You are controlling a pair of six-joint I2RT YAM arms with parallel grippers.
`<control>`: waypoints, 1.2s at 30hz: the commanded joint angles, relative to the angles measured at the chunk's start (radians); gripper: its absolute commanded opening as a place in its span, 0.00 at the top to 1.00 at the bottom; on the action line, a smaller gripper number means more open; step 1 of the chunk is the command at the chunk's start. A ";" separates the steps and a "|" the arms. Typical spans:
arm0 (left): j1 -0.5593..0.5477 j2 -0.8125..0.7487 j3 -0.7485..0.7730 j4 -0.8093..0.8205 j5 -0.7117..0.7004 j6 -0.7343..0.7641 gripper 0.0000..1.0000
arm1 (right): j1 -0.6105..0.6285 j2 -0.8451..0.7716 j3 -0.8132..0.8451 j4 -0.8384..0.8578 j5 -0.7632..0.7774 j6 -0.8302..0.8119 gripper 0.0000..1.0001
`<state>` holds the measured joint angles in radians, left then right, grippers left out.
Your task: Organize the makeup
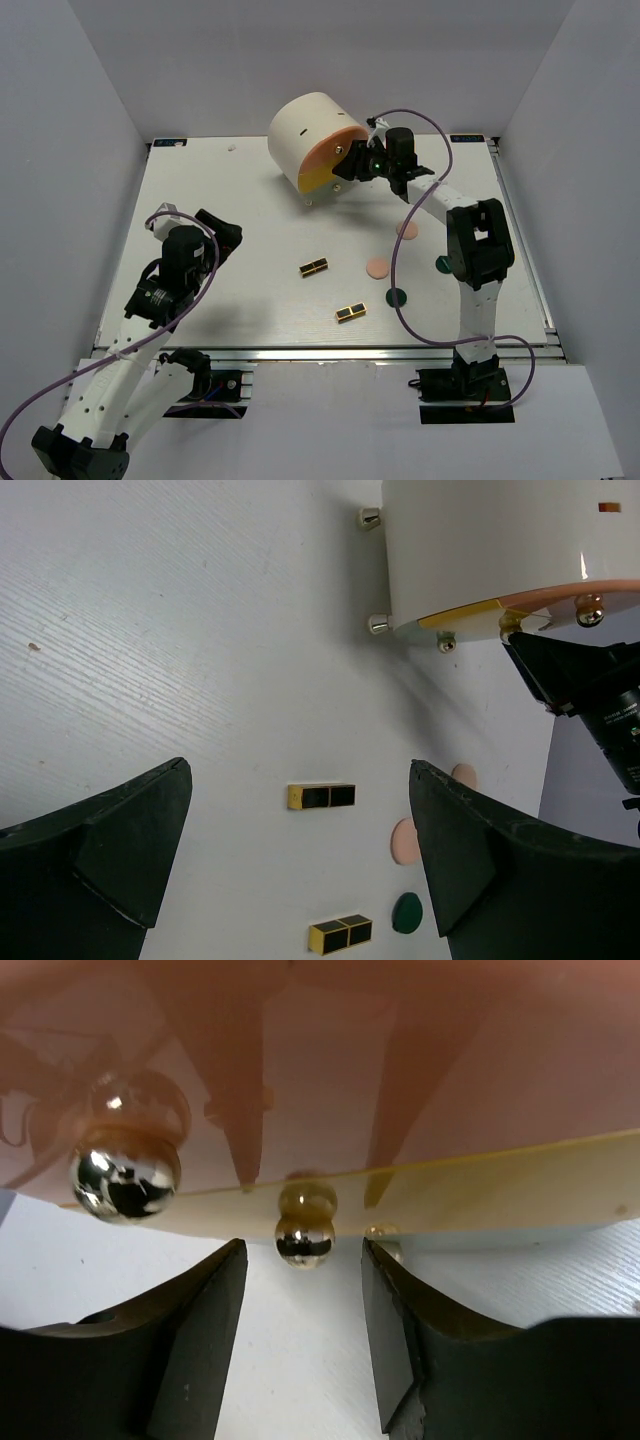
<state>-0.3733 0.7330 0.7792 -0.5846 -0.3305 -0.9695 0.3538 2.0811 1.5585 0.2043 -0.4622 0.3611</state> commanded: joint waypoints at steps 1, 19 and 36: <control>0.001 -0.009 0.020 0.009 0.005 0.000 0.02 | 0.005 0.007 0.049 0.090 0.019 0.056 0.46; -0.001 0.014 0.018 0.040 0.030 0.011 0.02 | 0.020 0.010 0.001 0.107 0.043 0.056 0.51; -0.001 0.011 0.014 0.049 0.048 0.011 0.02 | 0.024 0.002 -0.003 0.101 0.040 0.012 0.81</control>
<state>-0.3733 0.7483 0.7792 -0.5587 -0.3019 -0.9684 0.3729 2.1014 1.5558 0.2672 -0.4236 0.4053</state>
